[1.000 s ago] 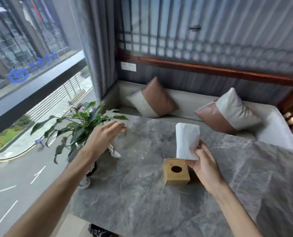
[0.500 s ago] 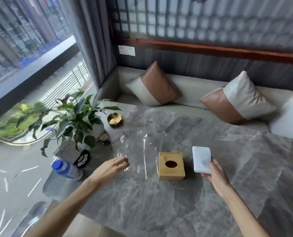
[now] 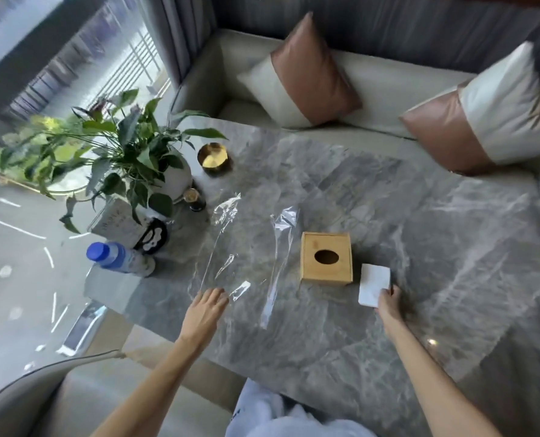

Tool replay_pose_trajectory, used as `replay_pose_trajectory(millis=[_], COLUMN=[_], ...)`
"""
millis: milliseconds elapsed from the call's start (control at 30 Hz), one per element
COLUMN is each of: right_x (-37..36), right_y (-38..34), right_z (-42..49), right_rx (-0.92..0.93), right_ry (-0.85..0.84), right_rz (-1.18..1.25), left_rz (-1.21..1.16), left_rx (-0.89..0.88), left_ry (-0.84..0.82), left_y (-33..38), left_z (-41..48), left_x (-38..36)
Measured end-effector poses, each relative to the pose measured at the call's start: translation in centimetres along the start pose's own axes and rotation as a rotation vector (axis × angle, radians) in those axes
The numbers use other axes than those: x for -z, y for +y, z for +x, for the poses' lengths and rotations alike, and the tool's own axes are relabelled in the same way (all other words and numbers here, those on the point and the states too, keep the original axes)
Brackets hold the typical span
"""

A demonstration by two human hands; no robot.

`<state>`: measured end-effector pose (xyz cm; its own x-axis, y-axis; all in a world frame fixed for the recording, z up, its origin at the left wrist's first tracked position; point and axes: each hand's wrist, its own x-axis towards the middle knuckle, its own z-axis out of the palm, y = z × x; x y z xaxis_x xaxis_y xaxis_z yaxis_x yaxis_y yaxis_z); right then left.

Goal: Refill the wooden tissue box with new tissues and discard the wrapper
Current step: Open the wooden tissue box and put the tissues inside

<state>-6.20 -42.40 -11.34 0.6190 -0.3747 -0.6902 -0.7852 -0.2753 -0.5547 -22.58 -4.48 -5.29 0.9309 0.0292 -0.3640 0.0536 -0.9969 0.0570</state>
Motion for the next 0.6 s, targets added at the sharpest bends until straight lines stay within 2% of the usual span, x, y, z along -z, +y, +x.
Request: replay_pose_trajectory(millis=[100,267,333,433,600], right_x=[-0.3,0.0,0.2,0.5,0.9], right_y=[-0.1,-0.1,0.1,0.5,0.6], right_z=[-0.1,-0.4,-0.5,-0.4,0.2], right_rx=[-0.002,0.025,0.05,0.082,0.051], right_ry=[-0.001,0.112,0.135,0.139,0.04], right_rz=[-0.098,-0.206,-0.242,-0.247,-0.174], left_rz=[0.017,-0.038,-0.068,-0.14,-0.074], left_rx=[0.114,0.07,0.07,0.175,0.392], left_ry=[-0.064,-0.123,-0.197,-0.377,-0.448], left_y=[-0.4,1.4,2.6,3.7,6.7], left_z=[-0.3,0.9,2.0,3.5,5.6], left_x=[-0.9,-1.4,-1.7,-2.2,-1.9])
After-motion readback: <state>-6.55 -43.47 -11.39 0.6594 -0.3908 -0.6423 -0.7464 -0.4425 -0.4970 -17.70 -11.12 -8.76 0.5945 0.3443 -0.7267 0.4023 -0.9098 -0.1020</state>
